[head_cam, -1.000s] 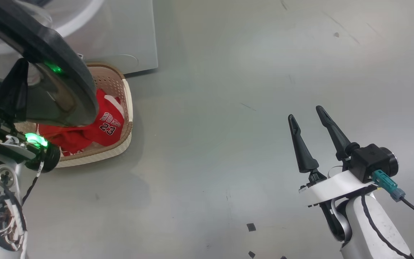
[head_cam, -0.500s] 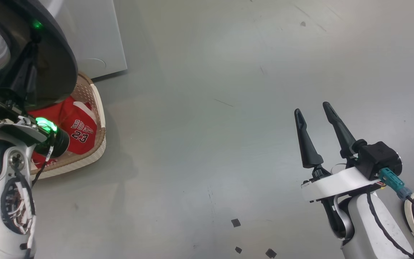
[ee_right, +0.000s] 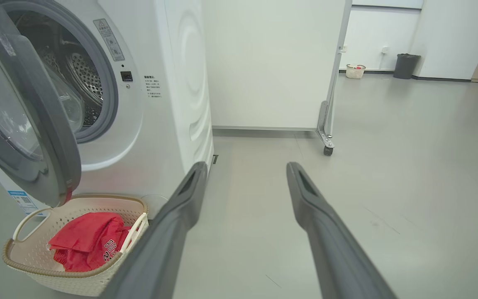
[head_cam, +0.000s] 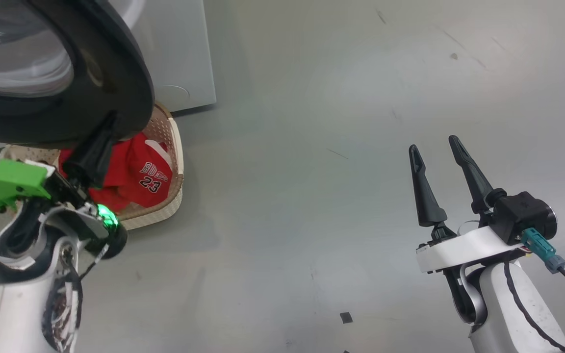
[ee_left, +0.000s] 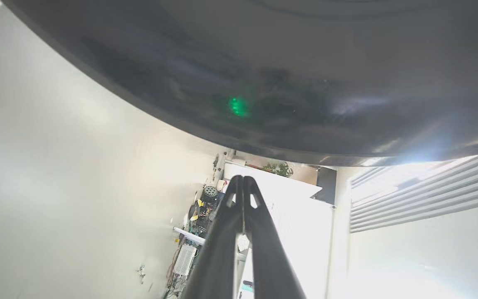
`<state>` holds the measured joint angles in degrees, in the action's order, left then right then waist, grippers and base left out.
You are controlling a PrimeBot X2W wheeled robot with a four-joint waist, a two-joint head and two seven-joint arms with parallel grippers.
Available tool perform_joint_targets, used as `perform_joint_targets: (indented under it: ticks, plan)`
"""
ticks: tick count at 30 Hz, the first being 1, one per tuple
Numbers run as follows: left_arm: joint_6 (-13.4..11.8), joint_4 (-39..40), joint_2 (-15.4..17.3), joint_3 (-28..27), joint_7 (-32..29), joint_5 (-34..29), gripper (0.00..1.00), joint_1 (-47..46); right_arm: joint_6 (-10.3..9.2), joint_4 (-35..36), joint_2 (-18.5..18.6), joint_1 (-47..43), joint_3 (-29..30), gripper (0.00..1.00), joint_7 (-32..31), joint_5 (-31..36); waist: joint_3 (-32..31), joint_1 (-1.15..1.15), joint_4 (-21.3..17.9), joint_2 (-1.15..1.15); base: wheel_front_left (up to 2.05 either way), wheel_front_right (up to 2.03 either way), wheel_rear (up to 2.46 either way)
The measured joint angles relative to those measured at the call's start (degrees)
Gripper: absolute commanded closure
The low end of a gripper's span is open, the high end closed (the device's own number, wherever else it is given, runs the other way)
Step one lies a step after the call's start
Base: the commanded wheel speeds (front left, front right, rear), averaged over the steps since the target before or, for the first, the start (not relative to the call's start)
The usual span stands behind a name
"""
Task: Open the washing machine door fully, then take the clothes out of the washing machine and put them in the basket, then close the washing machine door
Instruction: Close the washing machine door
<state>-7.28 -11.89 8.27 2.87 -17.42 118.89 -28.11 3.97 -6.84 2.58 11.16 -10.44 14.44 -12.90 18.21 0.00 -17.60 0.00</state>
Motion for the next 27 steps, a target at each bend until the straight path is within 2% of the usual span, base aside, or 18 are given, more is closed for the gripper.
perform_joint_targets:
  ticks: [3, 11, 17, 22, 27]
  plan:
    - [0.1, 0.0, 0.7, 2.4, -0.9, -2.2, 1.00, 3.6, 0.08, -0.1, 0.0, -0.1, 0.2, 0.00, 0.0, 0.5, -1.1, 0.00, 1.6, 0.00, 0.00, 0.00, 0.00]
    - [4.6, 1.5, 4.4, 9.1, -1.2, -13.5, 1.00, 9.7, 0.68, 0.1, 0.6, -1.2, 0.4, 0.00, 0.0, 2.0, -4.4, 0.00, 7.8, 0.00, 0.00, 0.00, 0.00]
    - [8.5, 2.1, 6.3, 11.6, 2.4, -21.8, 1.00, 12.9, 1.01, 0.3, 1.0, -2.8, 0.6, 0.00, 0.0, 2.5, -6.8, 0.00, 13.1, 0.00, 0.00, 0.00, 0.00]
    - [11.4, 2.1, 9.9, 13.7, 6.9, -32.0, 1.00, 14.9, 1.18, 0.3, 1.0, -3.7, 0.6, 0.00, 0.0, 2.8, -8.4, 0.00, 16.6, 0.00, 0.00, 0.00, 0.00]
    - [12.6, 2.3, 12.6, 16.0, 12.6, -43.0, 1.00, 16.7, 1.45, 0.5, 1.0, -4.0, 0.7, 0.00, 0.0, 2.9, -9.7, 0.00, 19.4, 0.00, 0.00, 0.00, 0.00]
